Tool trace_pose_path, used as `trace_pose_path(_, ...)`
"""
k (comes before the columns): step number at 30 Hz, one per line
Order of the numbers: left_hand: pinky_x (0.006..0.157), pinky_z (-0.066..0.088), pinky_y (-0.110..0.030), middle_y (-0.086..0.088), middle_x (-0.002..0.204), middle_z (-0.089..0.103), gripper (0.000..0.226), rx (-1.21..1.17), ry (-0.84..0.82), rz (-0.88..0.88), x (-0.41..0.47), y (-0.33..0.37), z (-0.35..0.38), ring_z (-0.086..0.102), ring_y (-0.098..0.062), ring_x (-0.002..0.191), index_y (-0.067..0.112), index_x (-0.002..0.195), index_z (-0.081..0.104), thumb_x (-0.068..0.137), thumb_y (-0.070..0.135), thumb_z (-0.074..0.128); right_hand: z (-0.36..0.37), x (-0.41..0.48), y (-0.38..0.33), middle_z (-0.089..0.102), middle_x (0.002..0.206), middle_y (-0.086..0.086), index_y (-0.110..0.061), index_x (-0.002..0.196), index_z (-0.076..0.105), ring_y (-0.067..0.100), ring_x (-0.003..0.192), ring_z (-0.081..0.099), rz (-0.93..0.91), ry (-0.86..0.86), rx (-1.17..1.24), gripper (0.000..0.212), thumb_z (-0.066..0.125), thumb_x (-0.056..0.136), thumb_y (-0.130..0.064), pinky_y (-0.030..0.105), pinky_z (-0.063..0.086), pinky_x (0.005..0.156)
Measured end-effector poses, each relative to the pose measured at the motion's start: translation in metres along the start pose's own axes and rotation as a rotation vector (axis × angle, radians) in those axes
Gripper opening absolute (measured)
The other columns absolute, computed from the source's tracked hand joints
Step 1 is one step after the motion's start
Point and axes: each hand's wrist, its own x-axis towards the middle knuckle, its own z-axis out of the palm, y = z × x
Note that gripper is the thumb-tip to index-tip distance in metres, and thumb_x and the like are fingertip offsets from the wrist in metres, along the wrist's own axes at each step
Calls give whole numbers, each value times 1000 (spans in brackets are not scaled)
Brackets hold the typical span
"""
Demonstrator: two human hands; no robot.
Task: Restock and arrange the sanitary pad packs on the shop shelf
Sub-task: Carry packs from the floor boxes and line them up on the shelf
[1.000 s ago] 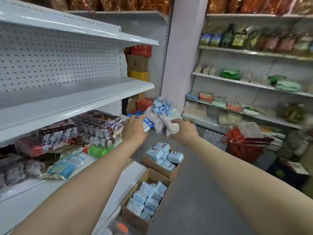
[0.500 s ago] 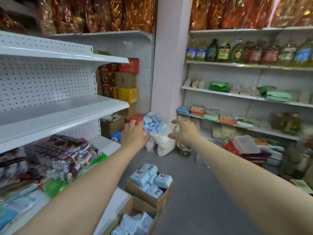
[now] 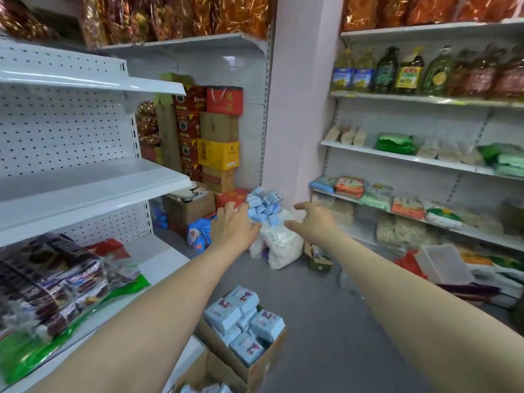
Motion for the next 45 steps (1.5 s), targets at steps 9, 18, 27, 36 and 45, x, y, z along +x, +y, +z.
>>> trace_pose_path(9, 99, 45, -46, -12, 139, 44, 55, -83, -8, -64, 162, -3, 81, 42, -33, 129, 18, 140, 46, 94, 48, 58, 32, 175, 35, 48, 144, 13, -20, 147, 46, 28, 128, 50, 0, -94, 59, 65, 67, 91, -46, 31, 39, 100)
trace_pose_path(18, 98, 45, -44, -13, 139, 45, 54, -81, -72, -189, 299, -5, 160, 42, -33, 131, 15, 137, 48, 94, 46, 57, 64, 340, 68, 52, 142, 13, -14, 142, 50, 27, 131, 48, -56, -182, 70, 59, 67, 92, -40, 27, 36, 93)
trace_pose_path(27, 102, 45, -46, -12, 142, 41, 55, -58, -26, -511, 366, -4, 237, 41, -35, 130, 20, 141, 46, 93, 45, 58, 119, 483, 117, 51, 145, 14, -11, 145, 48, 27, 135, 46, -216, -373, 93, 67, 70, 91, -43, 32, 37, 105)
trace_pose_path(36, 106, 42, -48, -17, 143, 41, 61, -53, -105, -818, 339, -20, 336, 40, -38, 133, 15, 142, 46, 94, 48, 59, 231, 520, 156, 57, 140, 14, -9, 139, 54, 27, 127, 55, -313, -666, 56, 59, 73, 90, -36, 24, 37, 91)
trace_pose_path(45, 100, 44, -46, -13, 142, 43, 57, -108, -357, -1127, 210, -61, 488, 43, -34, 131, 16, 144, 43, 97, 46, 54, 404, 450, 255, 51, 145, 13, -8, 144, 47, 29, 128, 55, -129, -1046, 7, 65, 70, 92, -39, 42, 47, 105)
